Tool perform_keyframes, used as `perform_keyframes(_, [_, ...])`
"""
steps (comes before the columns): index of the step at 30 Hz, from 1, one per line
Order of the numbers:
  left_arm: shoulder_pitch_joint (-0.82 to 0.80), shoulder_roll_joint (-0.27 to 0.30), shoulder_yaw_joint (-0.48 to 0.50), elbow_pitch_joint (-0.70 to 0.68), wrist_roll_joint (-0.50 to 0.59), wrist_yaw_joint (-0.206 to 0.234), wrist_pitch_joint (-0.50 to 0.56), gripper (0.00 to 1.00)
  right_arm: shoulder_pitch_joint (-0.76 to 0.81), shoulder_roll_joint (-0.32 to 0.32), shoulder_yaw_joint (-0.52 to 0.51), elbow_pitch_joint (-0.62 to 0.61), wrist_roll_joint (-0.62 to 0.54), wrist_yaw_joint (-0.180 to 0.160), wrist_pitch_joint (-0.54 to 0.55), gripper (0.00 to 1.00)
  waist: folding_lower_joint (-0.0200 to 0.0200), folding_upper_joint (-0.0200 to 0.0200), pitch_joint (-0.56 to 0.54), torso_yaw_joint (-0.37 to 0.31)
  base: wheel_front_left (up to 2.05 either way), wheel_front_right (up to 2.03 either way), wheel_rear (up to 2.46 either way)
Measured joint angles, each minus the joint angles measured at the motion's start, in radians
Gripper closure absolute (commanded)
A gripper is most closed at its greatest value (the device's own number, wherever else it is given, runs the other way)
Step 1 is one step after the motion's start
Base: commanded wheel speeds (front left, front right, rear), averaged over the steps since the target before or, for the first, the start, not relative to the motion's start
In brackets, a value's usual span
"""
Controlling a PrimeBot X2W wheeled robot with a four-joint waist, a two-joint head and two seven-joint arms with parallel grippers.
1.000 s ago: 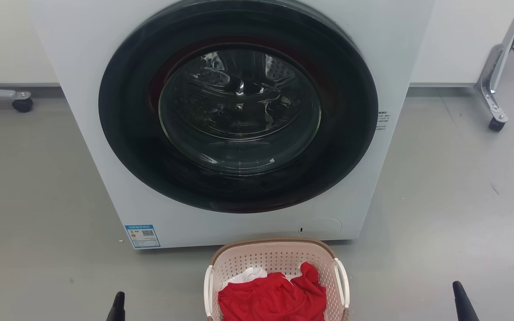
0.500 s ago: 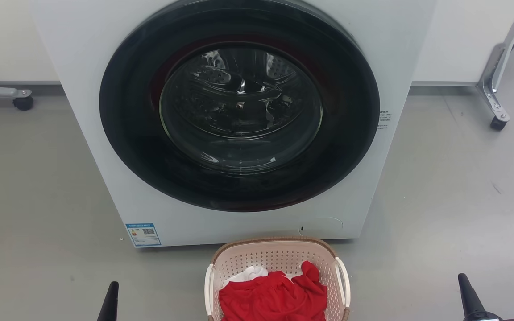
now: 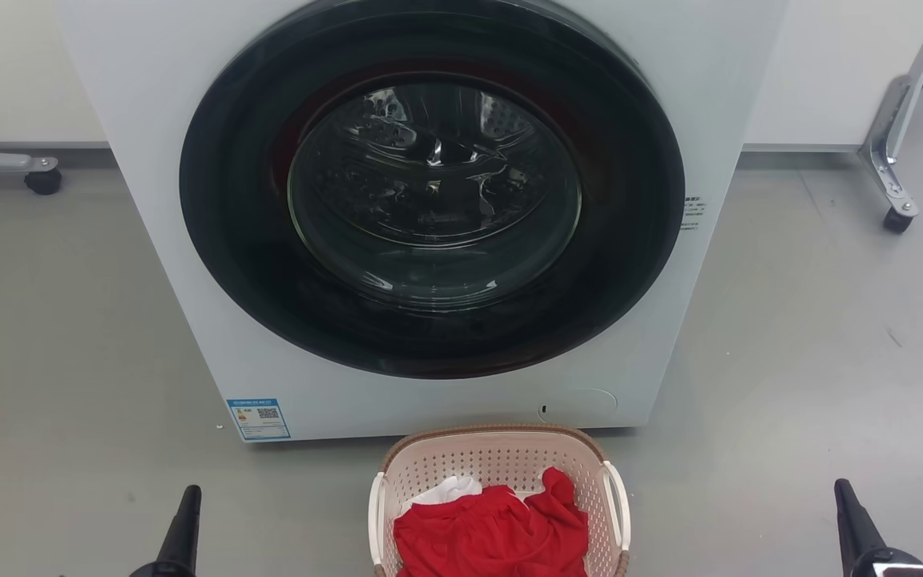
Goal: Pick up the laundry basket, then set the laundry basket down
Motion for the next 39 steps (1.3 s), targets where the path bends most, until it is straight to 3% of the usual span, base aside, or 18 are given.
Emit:
perform_keyframes(9, [-0.021, -0.003, 0.026, 0.009, -0.104, -0.017, 0.026, 1.0, -0.02, 0.014, -0.033, 0.013, 0.096, 0.02, 0.025, 1.0, 0.0, 0.0, 0.002, 0.001, 0.0, 0.0, 0.0])
perform_keyframes(39, [-0.021, -0.004, 0.026, 0.01, -0.106, -0.017, 0.026, 1.0, -0.027, 0.014, -0.033, 0.013, 0.096, 0.02, 0.025, 1.0, -0.0002, 0.0, 0.002, 0.001, 0.0, 0.0, 0.0])
